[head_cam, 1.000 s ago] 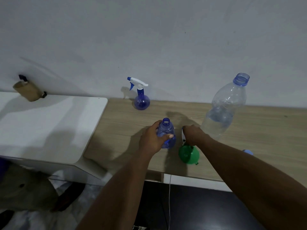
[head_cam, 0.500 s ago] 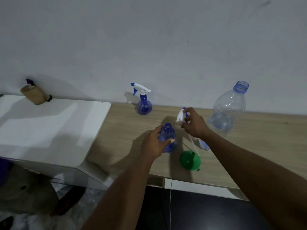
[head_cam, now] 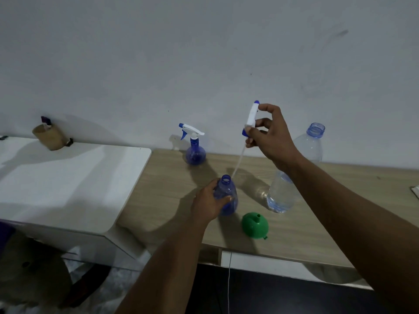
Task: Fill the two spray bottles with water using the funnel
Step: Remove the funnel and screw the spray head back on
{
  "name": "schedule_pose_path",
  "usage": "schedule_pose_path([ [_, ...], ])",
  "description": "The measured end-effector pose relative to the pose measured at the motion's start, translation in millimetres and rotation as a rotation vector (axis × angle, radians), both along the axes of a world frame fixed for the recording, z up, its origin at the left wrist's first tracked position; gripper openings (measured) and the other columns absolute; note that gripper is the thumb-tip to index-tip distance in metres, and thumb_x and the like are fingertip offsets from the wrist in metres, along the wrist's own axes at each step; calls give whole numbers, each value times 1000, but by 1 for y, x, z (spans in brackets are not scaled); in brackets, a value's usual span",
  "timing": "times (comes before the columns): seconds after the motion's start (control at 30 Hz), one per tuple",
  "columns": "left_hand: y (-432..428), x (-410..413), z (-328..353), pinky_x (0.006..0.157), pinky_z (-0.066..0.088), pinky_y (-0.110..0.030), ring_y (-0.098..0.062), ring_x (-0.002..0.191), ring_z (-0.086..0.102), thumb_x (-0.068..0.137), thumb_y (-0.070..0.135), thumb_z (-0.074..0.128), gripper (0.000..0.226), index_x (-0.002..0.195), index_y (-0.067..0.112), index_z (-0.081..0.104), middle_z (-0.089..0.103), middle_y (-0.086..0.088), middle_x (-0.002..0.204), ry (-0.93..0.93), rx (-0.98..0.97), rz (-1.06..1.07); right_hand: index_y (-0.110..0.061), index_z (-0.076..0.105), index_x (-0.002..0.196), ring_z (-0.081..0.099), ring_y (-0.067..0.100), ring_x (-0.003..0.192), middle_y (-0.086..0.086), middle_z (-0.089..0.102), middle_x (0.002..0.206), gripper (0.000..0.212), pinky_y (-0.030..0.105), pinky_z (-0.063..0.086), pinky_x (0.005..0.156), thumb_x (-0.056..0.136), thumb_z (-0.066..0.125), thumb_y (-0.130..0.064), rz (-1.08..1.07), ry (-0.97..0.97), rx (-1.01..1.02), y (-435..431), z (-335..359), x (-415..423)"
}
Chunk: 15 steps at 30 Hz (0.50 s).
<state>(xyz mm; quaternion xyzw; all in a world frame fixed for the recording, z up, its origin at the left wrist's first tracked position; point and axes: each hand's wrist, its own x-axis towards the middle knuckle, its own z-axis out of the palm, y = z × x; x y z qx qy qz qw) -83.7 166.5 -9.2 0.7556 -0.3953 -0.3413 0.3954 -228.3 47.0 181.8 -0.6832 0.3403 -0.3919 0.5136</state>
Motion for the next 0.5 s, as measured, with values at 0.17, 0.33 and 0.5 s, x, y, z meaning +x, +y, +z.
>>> schedule_pose_path([
  [0.17, -4, 1, -5, 98, 57, -47, -17, 110, 68, 55, 62, 80, 63, 109, 73, 51, 70, 18, 122, 12, 9, 28, -19, 36, 136, 67, 20, 66, 15, 59, 105, 55, 37, 62, 73, 92, 65, -2, 38, -21, -39, 14, 11, 10],
  [0.33, -3, -3, 9, 98, 56, -47, -21, 108, 68, 60, 57, 80, 68, 123, 53, 55, 70, 9, 123, -12, 44, 30, -21, 35, 137, 69, 21, 72, 14, 60, 107, 57, 35, 62, 73, 92, 65, -4, 55, 15, -33, 22, 3, 14],
  [0.5, -4, -3, 7, 102, 54, -45, -19, 111, 66, 70, 43, 88, 64, 127, 43, 59, 69, 10, 123, 4, 51, 43, -20, 34, 137, 69, 24, 74, 15, 60, 107, 57, 38, 63, 75, 92, 65, -4, 50, 31, -18, 28, -2, 14],
])
